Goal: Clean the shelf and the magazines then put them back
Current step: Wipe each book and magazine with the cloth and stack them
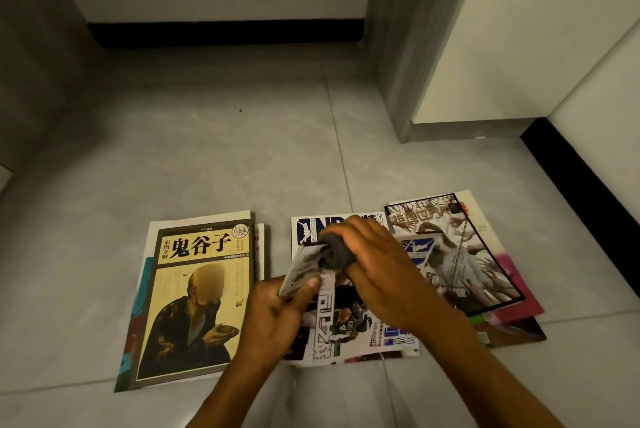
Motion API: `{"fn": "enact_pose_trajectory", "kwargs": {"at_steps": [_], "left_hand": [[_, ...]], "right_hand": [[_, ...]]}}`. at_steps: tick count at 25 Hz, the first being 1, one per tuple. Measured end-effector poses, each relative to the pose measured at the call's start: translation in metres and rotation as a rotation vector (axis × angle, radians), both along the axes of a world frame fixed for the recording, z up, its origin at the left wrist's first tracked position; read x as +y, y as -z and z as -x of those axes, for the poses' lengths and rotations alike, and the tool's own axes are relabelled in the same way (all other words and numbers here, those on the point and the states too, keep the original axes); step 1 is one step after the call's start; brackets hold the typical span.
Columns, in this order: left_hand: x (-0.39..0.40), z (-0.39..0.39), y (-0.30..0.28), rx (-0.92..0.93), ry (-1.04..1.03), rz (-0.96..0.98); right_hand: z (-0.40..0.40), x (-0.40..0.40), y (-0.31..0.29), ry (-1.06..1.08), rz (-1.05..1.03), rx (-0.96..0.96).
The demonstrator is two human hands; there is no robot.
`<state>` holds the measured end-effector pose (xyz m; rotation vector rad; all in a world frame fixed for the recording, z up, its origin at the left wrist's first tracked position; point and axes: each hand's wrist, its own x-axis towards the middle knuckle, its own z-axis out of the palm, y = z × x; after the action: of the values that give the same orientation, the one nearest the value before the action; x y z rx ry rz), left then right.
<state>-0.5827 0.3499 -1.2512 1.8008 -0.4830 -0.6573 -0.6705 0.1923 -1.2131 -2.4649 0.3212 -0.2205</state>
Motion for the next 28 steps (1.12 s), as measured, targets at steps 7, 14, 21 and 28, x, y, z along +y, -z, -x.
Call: {"fn": "enact_pose_trajectory", "kwargs": {"at_steps": [7, 14, 21, 28], "left_hand": [[0.001, -0.014, -0.023, -0.007, 0.066, 0.039], [-0.008, -0.010, -0.021, -0.135, 0.001, 0.068], [-0.012, 0.029, 0.019, -1.033, 0.367, -0.081], [-0.016, 0.017, 0.020, 0.227, 0.357, -0.008]], "right_hand": [[0.065, -0.089, 0.053, 0.298, 0.085, 0.219], [0.042, -0.039, 0.034, 1.106, -1.414, -0.525], [0.030, -0.007, -0.003, 0.903, -1.651, -0.221], [0.018, -0.001, 0.016, 0.854, -1.416, -0.137]]}}
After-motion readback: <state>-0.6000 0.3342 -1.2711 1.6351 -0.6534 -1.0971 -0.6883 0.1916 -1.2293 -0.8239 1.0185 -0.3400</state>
